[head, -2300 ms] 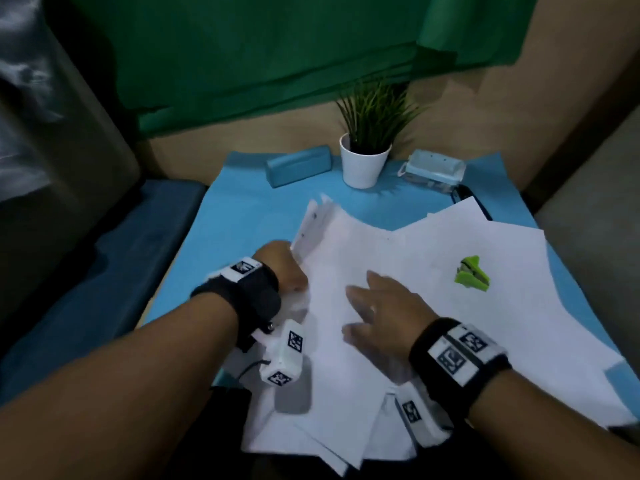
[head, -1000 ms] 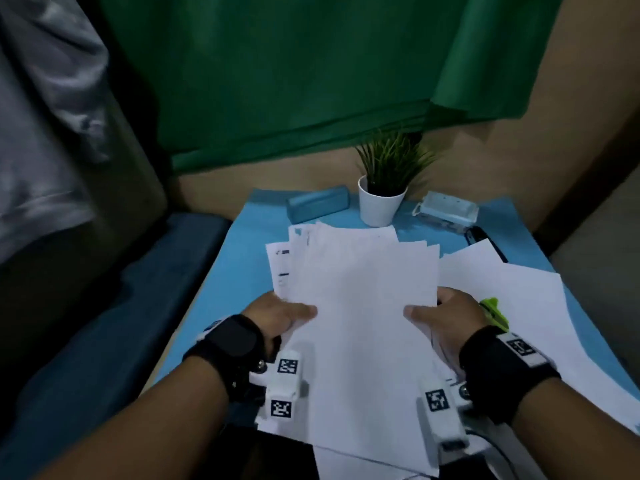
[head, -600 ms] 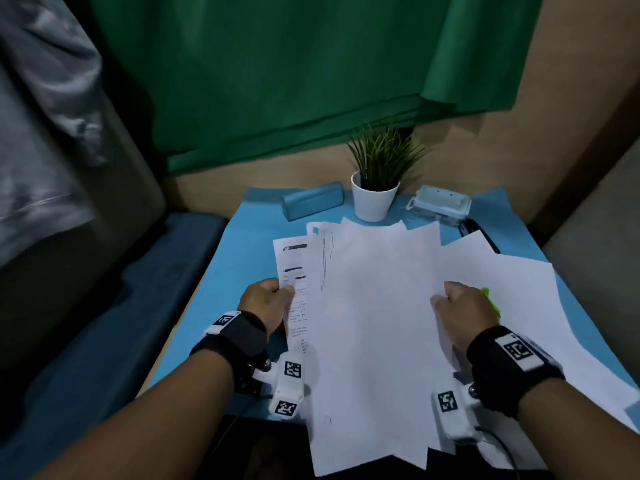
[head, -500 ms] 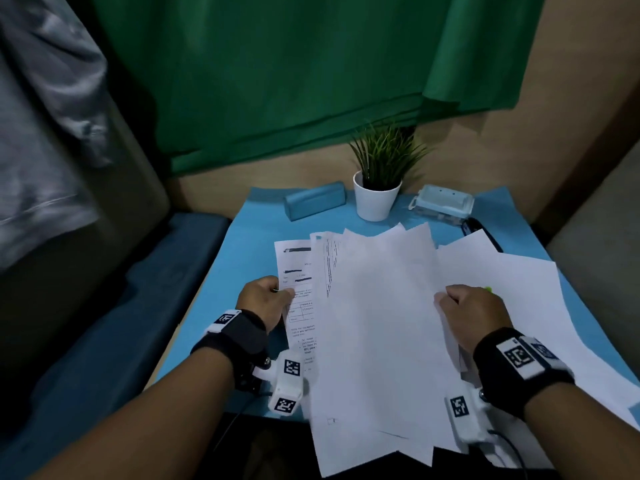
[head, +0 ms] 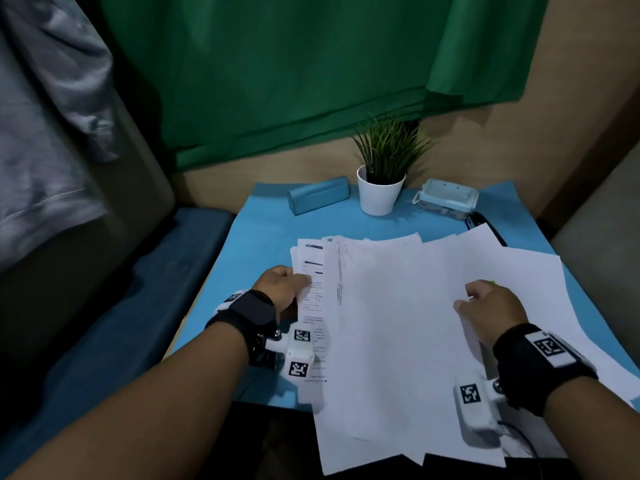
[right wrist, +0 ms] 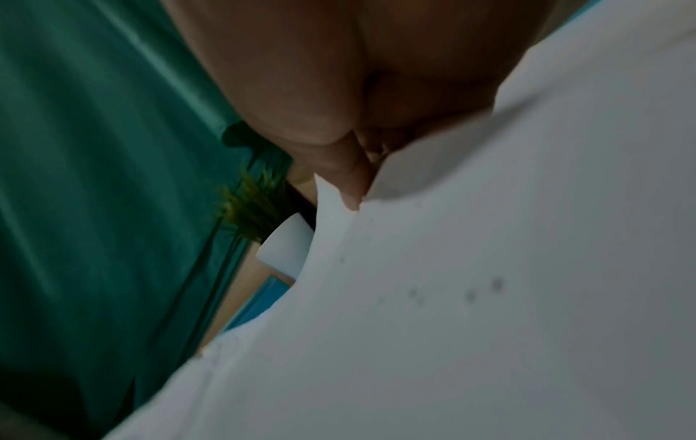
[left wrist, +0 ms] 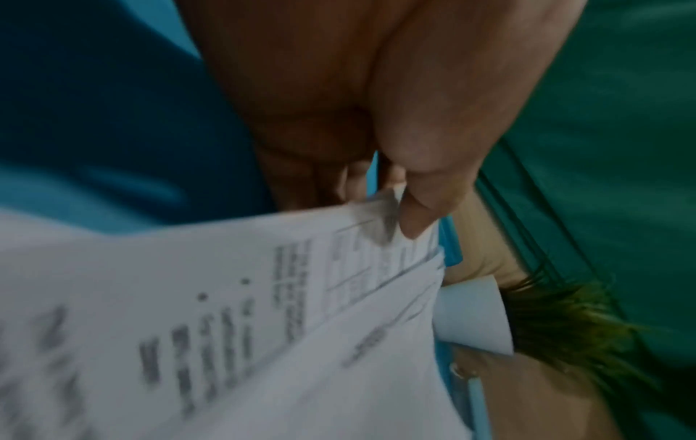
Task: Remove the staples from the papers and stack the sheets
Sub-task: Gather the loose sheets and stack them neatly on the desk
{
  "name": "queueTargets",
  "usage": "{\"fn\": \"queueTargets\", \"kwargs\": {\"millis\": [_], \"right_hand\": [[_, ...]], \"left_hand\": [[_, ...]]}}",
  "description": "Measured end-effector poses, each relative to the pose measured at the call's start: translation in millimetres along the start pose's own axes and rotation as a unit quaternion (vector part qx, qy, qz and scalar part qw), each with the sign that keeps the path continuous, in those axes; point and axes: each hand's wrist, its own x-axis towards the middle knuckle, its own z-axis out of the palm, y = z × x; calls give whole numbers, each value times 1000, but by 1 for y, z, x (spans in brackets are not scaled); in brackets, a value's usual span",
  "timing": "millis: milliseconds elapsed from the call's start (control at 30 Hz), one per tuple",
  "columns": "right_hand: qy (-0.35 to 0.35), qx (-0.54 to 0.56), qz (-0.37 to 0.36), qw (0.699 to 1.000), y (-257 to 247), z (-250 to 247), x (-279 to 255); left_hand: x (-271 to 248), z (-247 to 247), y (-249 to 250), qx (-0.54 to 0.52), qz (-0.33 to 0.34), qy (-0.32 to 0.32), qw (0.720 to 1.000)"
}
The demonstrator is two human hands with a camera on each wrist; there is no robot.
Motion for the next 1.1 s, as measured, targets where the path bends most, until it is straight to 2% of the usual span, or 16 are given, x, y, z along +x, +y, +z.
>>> {"fn": "queueTargets", "kwargs": {"millis": [67, 133, 233, 300, 400, 467, 533, 567, 633, 767, 833, 900, 933, 1000, 1067, 1100], "right_hand": [[-4, 17, 6, 1000, 3, -2, 1], [-16, 16, 6, 1000, 4, -3, 0], [-9, 17, 27, 999, 6, -4, 0], [9, -12, 34, 999, 10, -5, 1], [19, -73, 5, 997, 13, -6, 1], [21, -85, -2, 996, 14, -8, 0], [23, -99, -2, 995, 15, -9, -1], [21, -106, -4, 994, 14, -9, -1], [13, -127, -5, 992, 14, -10, -2], [22, -108, -14, 994, 13, -21, -6], [44, -63, -36, 996, 11, -30, -8], [46, 36, -43, 997, 7, -41, -10], [40, 118, -41, 991, 3, -46, -11], [23, 284, -26, 958, -5, -57, -12], [6, 398, -18, 917, -19, -65, -11], [-12, 432, -22, 902, -28, -68, -12]], "left_hand": [[-6, 0, 2, -43, -47, -50, 997], [-5, 0, -1, -29, -37, -34, 998], [-5, -4, -3, -3, -27, 25, 999], [-7, -6, 0, -34, -23, 21, 999], [-9, -10, 1, -63, -20, -2, 998], [-8, -19, -1, -28, 1, -5, 1000], [-5, -31, -3, 56, 57, 24, 997], [-6, -38, 0, 129, 104, 53, 985], [-17, -54, 18, 270, 195, 132, 934], [-55, -93, 81, 334, 316, 262, 849], [-74, -113, 109, 329, 361, 320, 812], [-88, -132, 129, 304, 390, 342, 799], [-92, -137, 135, 286, 404, 334, 802], [-91, -139, 138, 246, 426, 288, 821], [-78, -130, 130, 226, 414, 246, 847], [-74, -122, 124, 202, 392, 228, 868]]}}
